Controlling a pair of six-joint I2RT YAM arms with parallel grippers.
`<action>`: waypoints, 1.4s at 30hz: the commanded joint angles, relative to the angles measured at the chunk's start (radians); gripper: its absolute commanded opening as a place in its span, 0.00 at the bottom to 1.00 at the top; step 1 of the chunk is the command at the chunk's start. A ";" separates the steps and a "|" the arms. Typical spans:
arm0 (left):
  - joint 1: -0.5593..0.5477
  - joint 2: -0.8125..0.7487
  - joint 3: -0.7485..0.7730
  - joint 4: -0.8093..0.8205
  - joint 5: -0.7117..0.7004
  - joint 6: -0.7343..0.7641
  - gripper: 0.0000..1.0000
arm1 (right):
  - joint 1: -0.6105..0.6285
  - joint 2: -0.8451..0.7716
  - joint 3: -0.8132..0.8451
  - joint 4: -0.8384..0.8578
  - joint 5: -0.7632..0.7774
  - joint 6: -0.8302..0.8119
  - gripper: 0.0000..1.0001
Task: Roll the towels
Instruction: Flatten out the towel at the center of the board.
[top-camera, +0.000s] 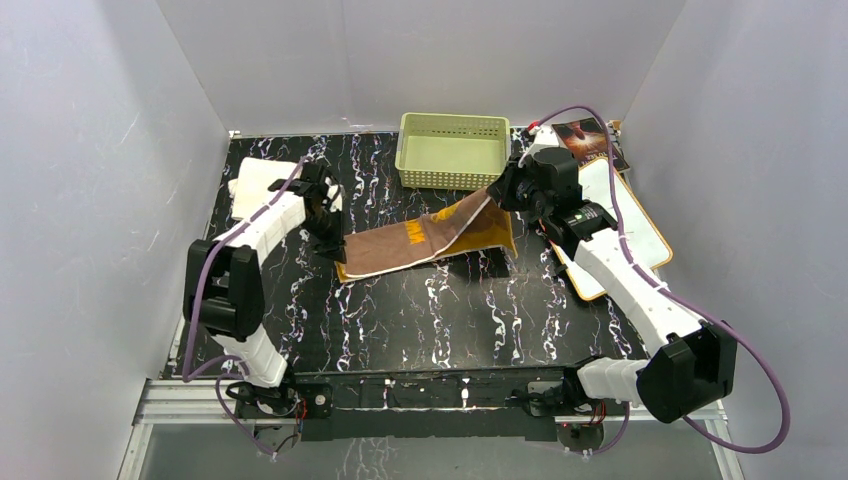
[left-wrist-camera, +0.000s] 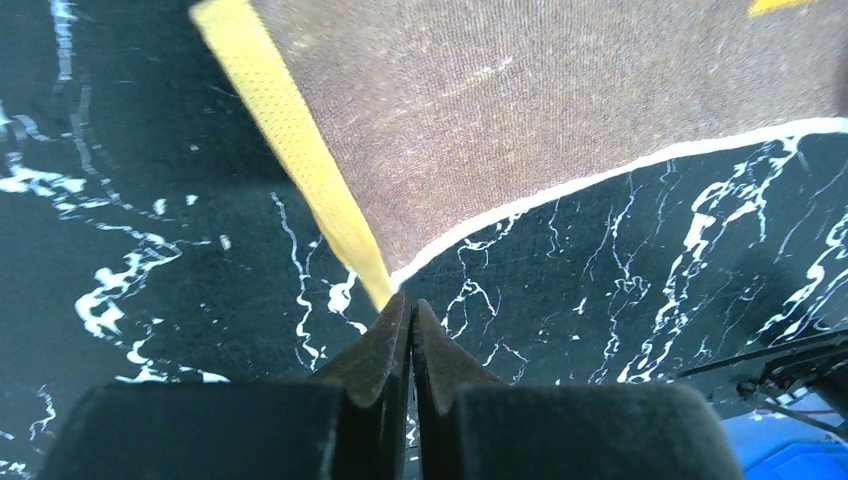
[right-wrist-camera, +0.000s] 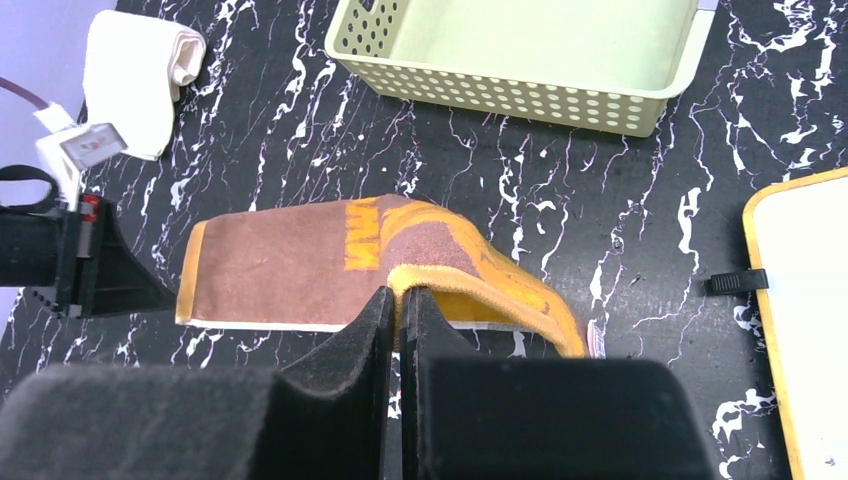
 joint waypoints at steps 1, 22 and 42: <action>0.092 -0.167 0.055 0.008 -0.043 -0.060 0.00 | -0.004 -0.073 0.022 0.046 0.030 -0.009 0.00; -0.096 -0.526 -0.300 0.242 -0.010 -0.327 0.52 | -0.006 -0.308 -0.072 -0.054 0.044 0.086 0.00; -0.278 -0.005 -0.123 0.343 -0.221 -0.223 0.55 | -0.006 -0.175 -0.045 -0.042 0.054 0.025 0.00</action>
